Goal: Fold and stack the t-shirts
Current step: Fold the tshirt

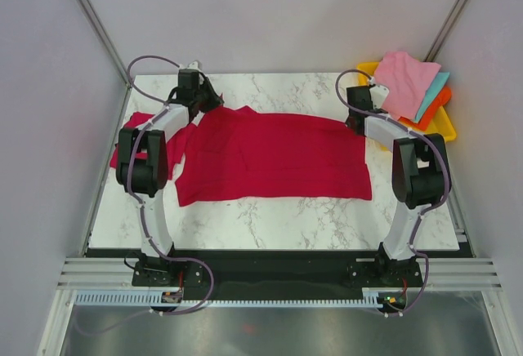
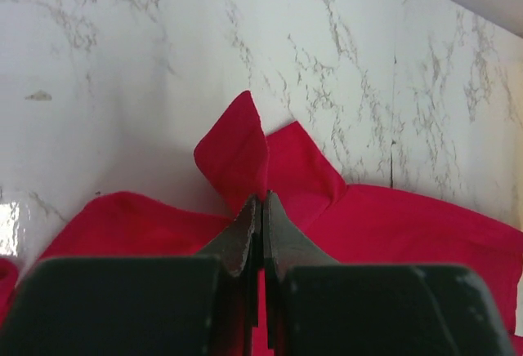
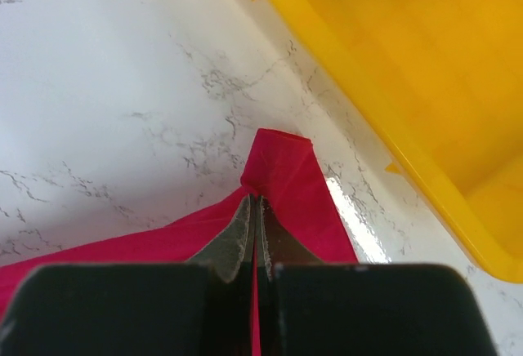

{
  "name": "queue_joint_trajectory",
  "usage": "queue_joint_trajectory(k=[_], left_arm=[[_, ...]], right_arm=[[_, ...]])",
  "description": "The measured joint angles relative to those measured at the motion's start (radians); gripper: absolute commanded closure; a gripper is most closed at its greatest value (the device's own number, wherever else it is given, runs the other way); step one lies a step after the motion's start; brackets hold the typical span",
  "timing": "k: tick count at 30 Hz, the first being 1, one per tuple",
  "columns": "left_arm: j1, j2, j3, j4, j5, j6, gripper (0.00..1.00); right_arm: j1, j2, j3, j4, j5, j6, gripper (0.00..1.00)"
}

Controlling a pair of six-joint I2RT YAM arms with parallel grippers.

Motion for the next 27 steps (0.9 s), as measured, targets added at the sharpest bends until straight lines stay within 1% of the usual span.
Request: queue_joint_trajectory(k=[7, 18, 27], left_arm=[[-0.006, -0.117, -0.165, 0.049, -0.036, 0.008, 0.98], [-0.050, -0.277, -0.429, 0.199, -0.133, 0.008, 0.98], [-0.053, -0.428, -0.635, 0.312, -0.229, 0.003, 0.98]], right_arm=[[0.007, -0.056, -0.071, 0.000, 0.010, 0.003, 1.00], [0.045, -0.221, -0.192, 0.006, 0.049, 0.003, 1.00], [0.068, -0.246, -0.264, 0.013, 0.068, 0.003, 1.00]])
